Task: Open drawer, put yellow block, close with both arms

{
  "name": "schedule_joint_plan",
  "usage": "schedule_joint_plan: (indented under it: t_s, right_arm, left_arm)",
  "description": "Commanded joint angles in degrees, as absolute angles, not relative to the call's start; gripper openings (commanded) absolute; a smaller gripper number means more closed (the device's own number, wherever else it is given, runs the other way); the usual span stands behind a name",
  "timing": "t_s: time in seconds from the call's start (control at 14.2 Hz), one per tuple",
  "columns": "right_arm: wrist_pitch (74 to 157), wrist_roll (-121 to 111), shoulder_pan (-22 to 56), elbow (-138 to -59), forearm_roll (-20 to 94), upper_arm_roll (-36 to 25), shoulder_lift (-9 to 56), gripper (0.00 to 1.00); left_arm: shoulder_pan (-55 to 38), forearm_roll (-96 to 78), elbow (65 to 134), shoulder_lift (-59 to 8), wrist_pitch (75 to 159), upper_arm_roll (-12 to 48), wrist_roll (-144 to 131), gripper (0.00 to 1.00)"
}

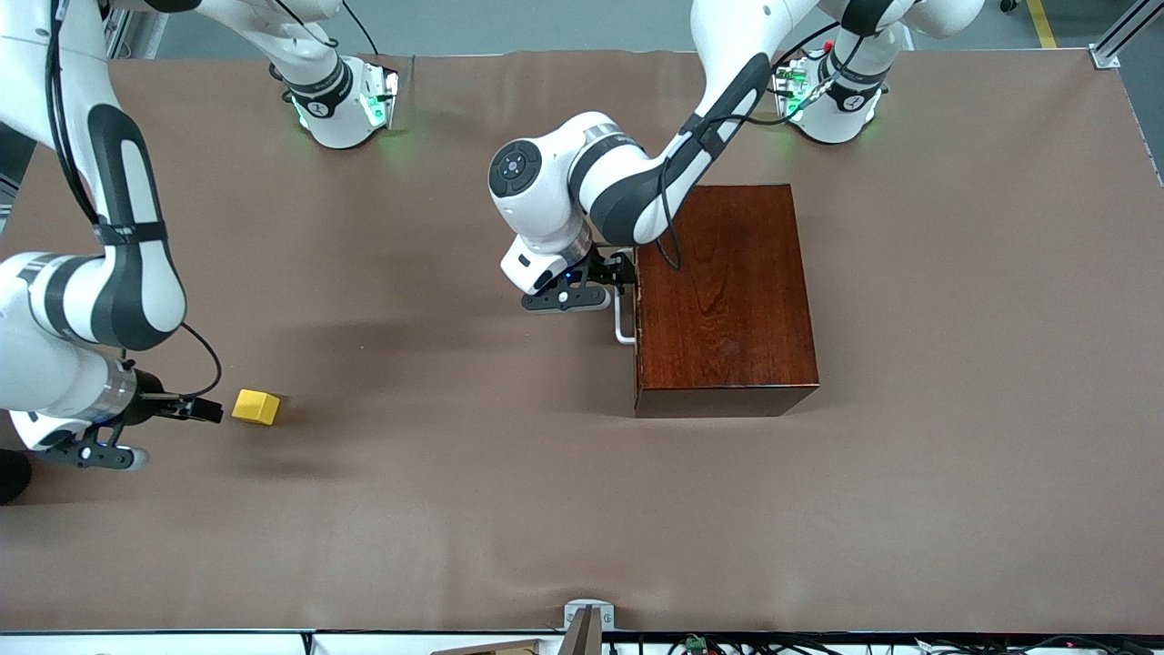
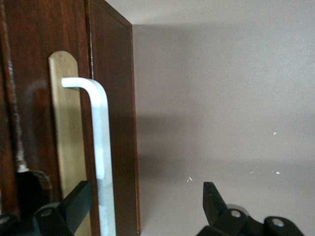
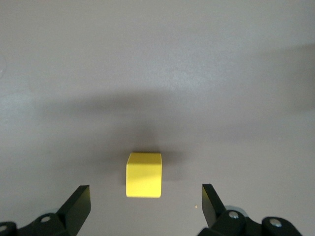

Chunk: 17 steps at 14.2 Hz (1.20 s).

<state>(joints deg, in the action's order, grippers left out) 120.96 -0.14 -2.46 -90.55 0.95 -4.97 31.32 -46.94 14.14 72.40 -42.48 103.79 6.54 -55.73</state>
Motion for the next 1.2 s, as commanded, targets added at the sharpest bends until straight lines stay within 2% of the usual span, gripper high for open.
schedule_joint_plan:
  t_s: [0.0, 0.42, 0.78, 1.13]
  right_arm:
    - [123.04, 0.18, -3.51, -89.3, 0.97, -4.13, 35.23, 1.0]
    - [125.76, 1.05, -3.25, -92.88, 1.14, -4.04, 36.65, 1.0]
    - [140.52, 1.49, -2.81, -104.31, 1.14, -4.04, 34.98, 1.0]
    - [140.89, 3.08, -2.9, -105.38, 1.23, -3.96, 35.07, 1.0]
  left_arm:
    - [-47.2, 13.36, 71.1, -43.86, 104.33, 6.42, -57.04, 1.0]
    - [-47.11, 13.45, 71.63, -43.94, 103.71, 6.33, -56.95, 1.0]
    - [-47.02, 13.62, 71.54, -45.18, 104.06, 6.33, -56.78, 1.0]
    - [-48.07, 13.36, 70.66, -44.65, 106.25, 6.59, -57.13, 1.0]
